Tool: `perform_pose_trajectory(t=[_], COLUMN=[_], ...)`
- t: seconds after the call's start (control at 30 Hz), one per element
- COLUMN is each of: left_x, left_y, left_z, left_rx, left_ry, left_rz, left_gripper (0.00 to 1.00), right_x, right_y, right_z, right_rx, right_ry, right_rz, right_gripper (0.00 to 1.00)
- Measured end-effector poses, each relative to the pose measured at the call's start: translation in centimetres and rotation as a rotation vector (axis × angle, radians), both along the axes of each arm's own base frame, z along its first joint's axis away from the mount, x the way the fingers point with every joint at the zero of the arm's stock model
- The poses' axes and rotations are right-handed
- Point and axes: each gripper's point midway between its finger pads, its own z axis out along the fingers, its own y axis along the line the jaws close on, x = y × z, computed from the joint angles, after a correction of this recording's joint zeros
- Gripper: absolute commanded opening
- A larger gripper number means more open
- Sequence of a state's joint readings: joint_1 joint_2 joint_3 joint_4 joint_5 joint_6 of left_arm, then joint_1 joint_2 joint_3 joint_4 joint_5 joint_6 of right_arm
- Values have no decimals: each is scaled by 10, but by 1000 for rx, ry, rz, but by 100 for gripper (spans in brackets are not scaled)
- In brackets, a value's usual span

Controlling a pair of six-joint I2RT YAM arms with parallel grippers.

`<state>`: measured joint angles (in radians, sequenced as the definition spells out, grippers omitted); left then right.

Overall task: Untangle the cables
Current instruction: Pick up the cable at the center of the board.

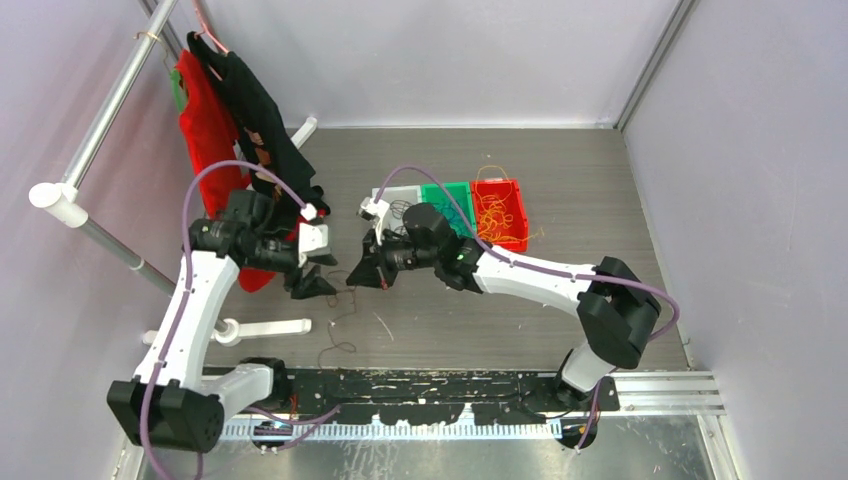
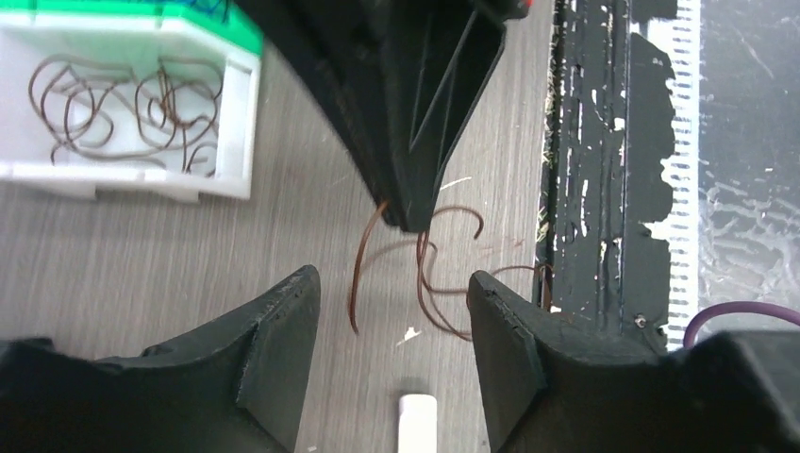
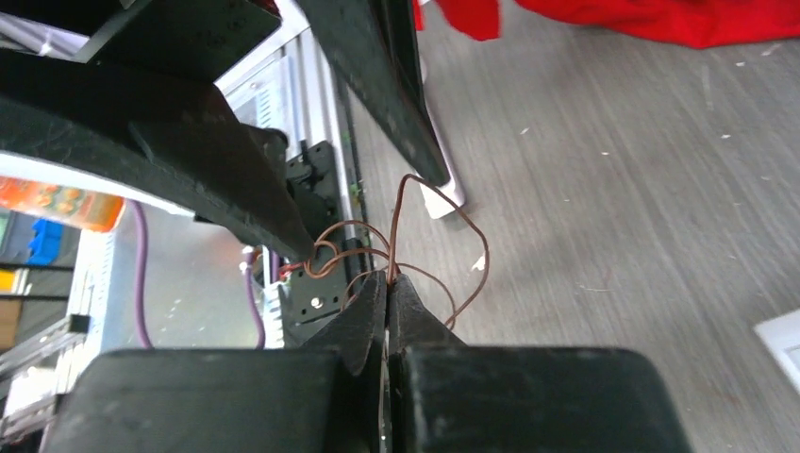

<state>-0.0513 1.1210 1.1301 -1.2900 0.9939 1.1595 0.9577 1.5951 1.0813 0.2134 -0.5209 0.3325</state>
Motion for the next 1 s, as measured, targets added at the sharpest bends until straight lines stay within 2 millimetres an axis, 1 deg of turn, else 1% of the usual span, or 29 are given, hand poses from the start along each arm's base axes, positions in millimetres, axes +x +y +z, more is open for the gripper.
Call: perform_pose_trajectory(t=[0.07, 0.1, 0.2, 0.27, 0.4, 0.53, 0.63, 0.67, 0.77, 0.87, 0.9, 1.0], left_x=[-7, -7, 1, 5, 4, -7, -12, -13, -18, -17, -15, -7], left_y=[-8, -10, -10, -9, -12, -23, -25, -25, -23, -20, -20, -21], left_z=[1, 2, 4, 4, 4, 6, 8, 9, 8, 7, 8, 16], left_rx=[7, 8, 21, 34, 44, 40, 44, 47, 64, 82, 83, 59], left_ry=[-34, -45, -71, -80, -91, -84, -91, -99, -97, -111, -124, -202], left_rz=[-36, -42, -29, -23, -41, -88, -96, -95, -106, -100, -89, -45], left_gripper=[52, 50, 40, 36, 35, 35, 35, 33, 18, 3, 0, 0], right_x=[-7, -9, -16, -19, -24, -26, -27, -26, -27, -27, -28, -29], right_y=[1, 0, 0, -1, -2, -1, -1, -1, -1, -4, -4, -5], right_z=[1, 1, 1, 2, 5, 15, 20, 21, 27, 37, 40, 46], right_rx=[1, -1, -6, -7, -2, 27, 44, 48, 63, 87, 94, 112], right_ry=[10, 15, 32, 42, 62, 83, 104, 112, 123, 127, 130, 144], right_rz=[31, 41, 75, 90, 105, 102, 103, 101, 99, 102, 107, 113], right_gripper=[1, 1, 1, 1, 2, 3, 3, 3, 4, 9, 11, 14])
